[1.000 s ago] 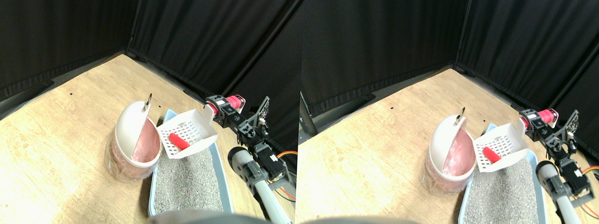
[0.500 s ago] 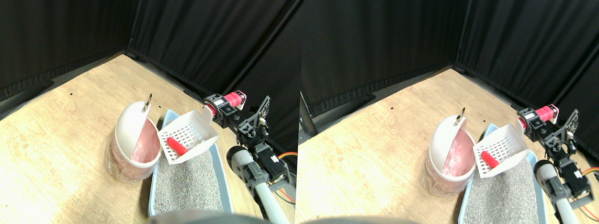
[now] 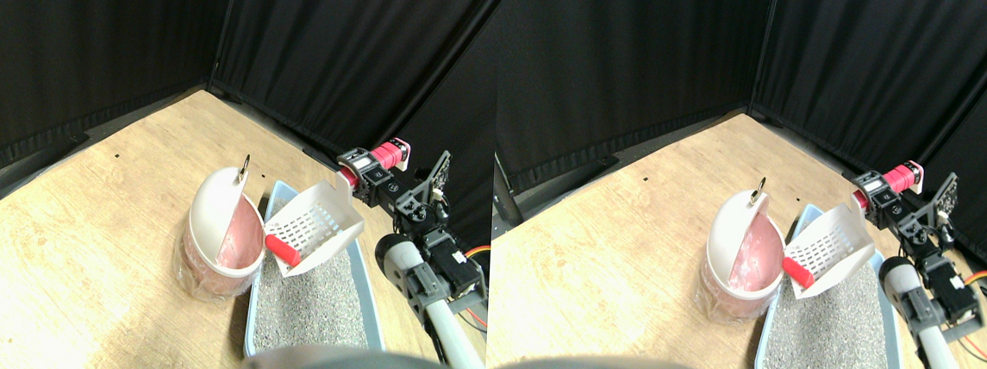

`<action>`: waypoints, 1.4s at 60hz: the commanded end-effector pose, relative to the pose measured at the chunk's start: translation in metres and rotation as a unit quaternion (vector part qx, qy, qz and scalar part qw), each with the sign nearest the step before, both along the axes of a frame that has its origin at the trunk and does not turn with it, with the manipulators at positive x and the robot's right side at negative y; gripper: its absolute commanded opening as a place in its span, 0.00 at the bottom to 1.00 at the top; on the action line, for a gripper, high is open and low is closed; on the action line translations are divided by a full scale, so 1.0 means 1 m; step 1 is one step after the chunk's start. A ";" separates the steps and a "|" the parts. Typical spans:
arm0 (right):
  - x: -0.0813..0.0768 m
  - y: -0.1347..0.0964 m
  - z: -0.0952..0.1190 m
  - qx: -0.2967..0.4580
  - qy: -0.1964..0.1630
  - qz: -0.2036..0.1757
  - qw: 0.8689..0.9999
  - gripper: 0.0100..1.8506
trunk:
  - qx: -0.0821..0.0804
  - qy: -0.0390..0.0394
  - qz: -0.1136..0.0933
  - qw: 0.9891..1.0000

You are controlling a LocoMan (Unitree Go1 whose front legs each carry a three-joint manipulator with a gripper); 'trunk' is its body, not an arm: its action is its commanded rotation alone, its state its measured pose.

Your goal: Scoop (unimanual)

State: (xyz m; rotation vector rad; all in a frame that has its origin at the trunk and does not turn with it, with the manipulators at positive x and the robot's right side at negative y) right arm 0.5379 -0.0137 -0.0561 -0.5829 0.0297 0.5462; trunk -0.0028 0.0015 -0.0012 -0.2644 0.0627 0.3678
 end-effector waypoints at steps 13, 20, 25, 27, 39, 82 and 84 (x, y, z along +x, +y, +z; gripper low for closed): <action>0.002 0.007 0.007 0.008 -0.028 0.005 1.000 0.04 | 0.004 0.002 0.002 1.000; 0.004 0.007 0.007 0.008 -0.017 -0.007 1.000 0.02 | 0.004 0.003 0.002 1.000; 0.005 0.006 0.007 0.011 -0.015 -0.015 1.000 0.02 | 0.005 0.004 0.000 1.000; 0.005 0.005 0.007 0.011 -0.016 -0.014 1.000 0.02 | 0.005 0.004 -0.002 1.000; 0.007 0.000 0.006 0.027 -0.012 -0.026 0.999 0.02 | 0.007 0.005 -0.010 1.000; -0.004 -0.099 -0.010 0.292 -0.028 -0.122 0.948 0.02 | 0.047 0.009 -0.090 0.995; -0.005 -0.103 -0.011 0.293 -0.031 -0.121 0.948 0.02 | 0.049 0.009 -0.093 0.994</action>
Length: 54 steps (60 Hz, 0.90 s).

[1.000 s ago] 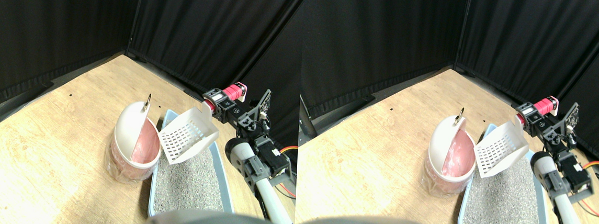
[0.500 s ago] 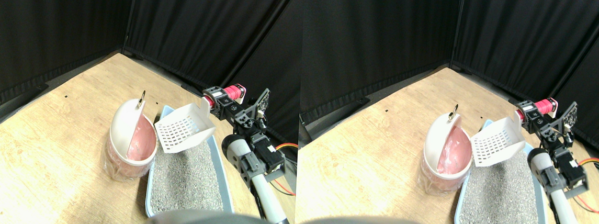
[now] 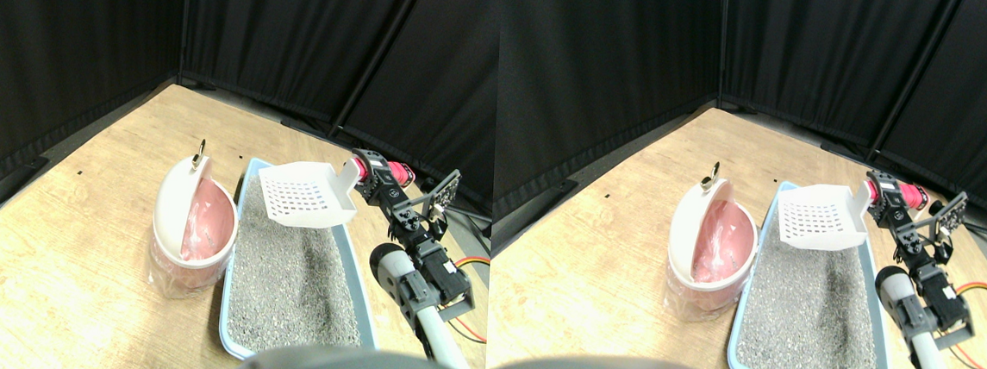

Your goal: Scoop (unimanual)

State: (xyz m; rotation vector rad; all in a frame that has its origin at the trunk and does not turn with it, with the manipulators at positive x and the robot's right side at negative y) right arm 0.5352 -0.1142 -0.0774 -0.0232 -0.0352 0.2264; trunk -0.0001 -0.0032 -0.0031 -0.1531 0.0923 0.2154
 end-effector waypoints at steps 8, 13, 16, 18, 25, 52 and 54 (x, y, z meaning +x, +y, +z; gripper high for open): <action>-0.006 -0.027 0.003 0.020 -0.050 0.014 0.998 0.02 | 0.007 -0.004 -0.032 0.999; -0.009 -0.043 -0.003 0.030 -0.047 -0.010 0.998 0.02 | 0.013 -0.002 -0.046 0.999; -0.011 -0.051 -0.008 0.030 -0.050 -0.016 0.998 0.02 | 0.015 -0.001 -0.051 0.999; -0.012 -0.055 -0.009 0.031 -0.052 -0.018 0.998 0.02 | 0.016 -0.001 -0.054 0.998; -0.016 -0.074 -0.021 0.033 -0.054 -0.050 0.997 0.02 | 0.019 0.002 -0.064 0.998; -0.023 -0.091 -0.059 0.100 -0.032 -0.066 0.992 0.02 | 0.025 0.009 -0.074 0.997; -0.023 -0.089 -0.058 0.101 -0.030 -0.069 0.992 0.02 | 0.025 0.009 -0.073 0.997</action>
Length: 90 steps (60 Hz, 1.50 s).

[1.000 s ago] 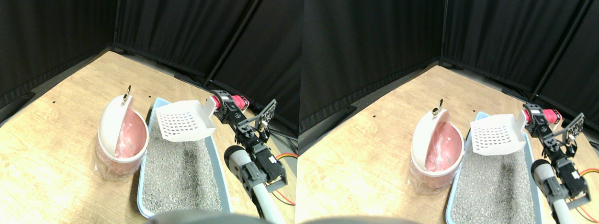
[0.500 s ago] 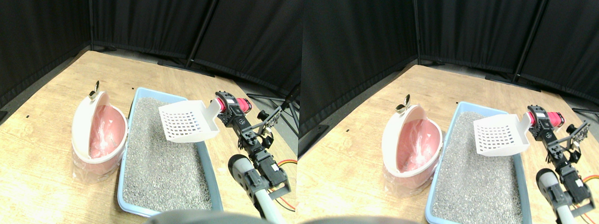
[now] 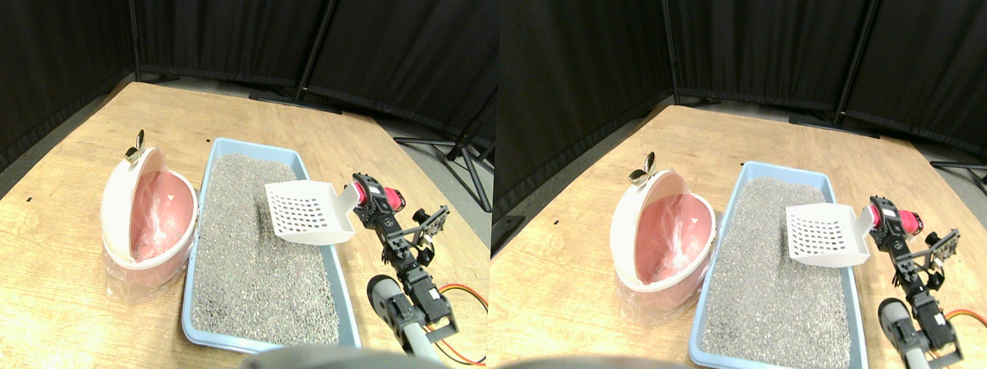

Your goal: Scoop (unimanual)

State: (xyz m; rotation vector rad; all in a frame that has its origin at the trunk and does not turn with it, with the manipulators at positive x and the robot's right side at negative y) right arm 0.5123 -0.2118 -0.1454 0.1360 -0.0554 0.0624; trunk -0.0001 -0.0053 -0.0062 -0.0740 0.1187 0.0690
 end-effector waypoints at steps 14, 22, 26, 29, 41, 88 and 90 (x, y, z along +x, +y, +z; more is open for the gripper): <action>0.004 0.009 -0.004 0.035 -0.015 0.005 0.999 0.02 | -0.013 -0.001 0.010 1.000; 0.005 0.006 -0.018 0.057 0.007 -0.012 0.998 0.02 | -0.014 0.001 0.013 1.000; 0.005 0.003 -0.024 0.065 0.013 -0.020 0.998 0.02 | -0.015 0.002 0.014 1.000; 0.005 0.001 -0.027 0.066 0.014 -0.018 0.998 0.02 | -0.016 0.004 0.016 1.000; 0.005 -0.004 -0.041 0.065 0.059 -0.032 0.996 0.02 | -0.018 0.004 0.018 1.000; -0.003 0.000 -0.040 0.057 0.265 0.003 0.962 0.19 | -0.026 0.005 0.035 0.999; -0.003 0.000 -0.040 0.057 0.266 0.003 0.962 0.19 | -0.025 0.006 0.036 0.999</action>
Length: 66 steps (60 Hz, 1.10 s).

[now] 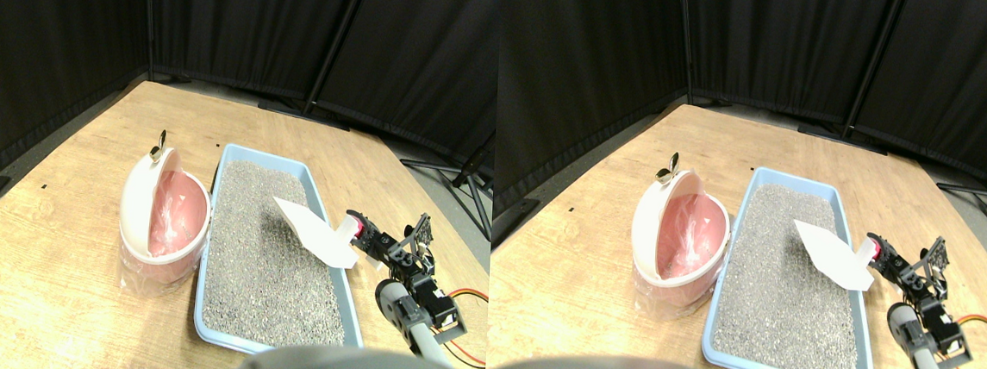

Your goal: Scoop (unimanual)

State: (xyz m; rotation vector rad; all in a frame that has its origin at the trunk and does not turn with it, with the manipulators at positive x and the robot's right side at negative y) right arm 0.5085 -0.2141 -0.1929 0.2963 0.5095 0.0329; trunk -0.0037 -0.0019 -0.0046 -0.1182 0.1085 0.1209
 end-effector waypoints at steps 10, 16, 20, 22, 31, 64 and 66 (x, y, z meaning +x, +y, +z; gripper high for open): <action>0.000 0.009 0.006 -0.023 -0.010 -0.004 1.000 0.34 | -0.007 0.012 0.012 1.000; 0.000 0.010 0.009 -0.021 0.035 -0.013 0.999 0.54 | -0.007 0.012 0.014 1.000; -0.002 0.010 0.012 -0.026 0.048 -0.009 0.998 0.62 | -0.008 0.011 0.015 1.000; -0.003 0.010 0.015 -0.022 0.060 -0.010 0.998 0.66 | -0.008 0.011 0.014 1.000; -0.004 0.007 0.021 -0.022 0.059 -0.006 0.998 0.71 | -0.008 0.011 0.014 1.000; -0.042 0.003 0.034 0.034 -0.080 0.030 0.996 0.29 | 0.001 0.016 -0.005 1.000; -0.044 0.003 0.032 0.044 -0.097 0.032 0.994 0.17 | 0.001 0.015 -0.005 1.000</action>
